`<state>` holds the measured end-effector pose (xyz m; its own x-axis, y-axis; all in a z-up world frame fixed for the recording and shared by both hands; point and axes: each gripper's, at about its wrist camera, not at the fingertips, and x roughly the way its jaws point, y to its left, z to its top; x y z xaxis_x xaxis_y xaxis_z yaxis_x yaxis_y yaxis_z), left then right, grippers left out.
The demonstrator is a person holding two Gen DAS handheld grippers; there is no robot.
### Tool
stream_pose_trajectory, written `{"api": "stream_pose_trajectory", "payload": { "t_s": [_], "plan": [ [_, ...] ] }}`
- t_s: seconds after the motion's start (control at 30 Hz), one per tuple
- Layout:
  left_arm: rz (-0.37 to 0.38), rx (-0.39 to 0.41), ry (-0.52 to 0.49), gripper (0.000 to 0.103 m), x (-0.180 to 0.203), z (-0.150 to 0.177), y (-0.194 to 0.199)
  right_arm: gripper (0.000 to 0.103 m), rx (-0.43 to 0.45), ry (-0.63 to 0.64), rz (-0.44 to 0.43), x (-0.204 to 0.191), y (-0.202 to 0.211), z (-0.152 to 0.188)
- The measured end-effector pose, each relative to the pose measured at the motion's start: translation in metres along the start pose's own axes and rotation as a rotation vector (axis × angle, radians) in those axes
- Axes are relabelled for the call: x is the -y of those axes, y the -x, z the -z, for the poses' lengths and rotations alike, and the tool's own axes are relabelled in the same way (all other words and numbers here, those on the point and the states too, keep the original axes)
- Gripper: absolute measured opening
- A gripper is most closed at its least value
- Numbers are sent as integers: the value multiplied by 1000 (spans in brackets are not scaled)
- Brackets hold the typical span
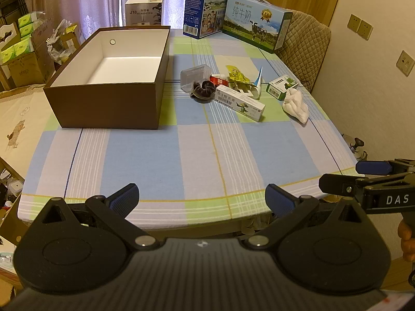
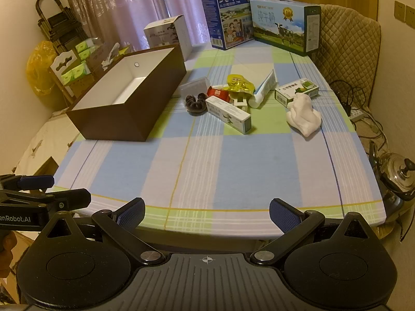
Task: Organize objects
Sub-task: 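Move both tools toward the cluttered items on the table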
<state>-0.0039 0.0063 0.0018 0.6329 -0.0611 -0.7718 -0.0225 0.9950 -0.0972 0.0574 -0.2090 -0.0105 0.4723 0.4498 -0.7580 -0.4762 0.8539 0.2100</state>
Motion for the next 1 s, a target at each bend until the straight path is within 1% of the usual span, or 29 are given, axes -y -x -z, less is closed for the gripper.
{"api": "stream_pose_trajectory", "payload": {
  "t_s": [0.6,1.0],
  "plan": [
    [-7,-8,-1,102,7,-3,-5,100,-1,-7,-8,8,-1,-1],
    [-7,-11,2,102,7,-6,-8,100,-5,-2,-16,11,-5,-8]
  ]
}}
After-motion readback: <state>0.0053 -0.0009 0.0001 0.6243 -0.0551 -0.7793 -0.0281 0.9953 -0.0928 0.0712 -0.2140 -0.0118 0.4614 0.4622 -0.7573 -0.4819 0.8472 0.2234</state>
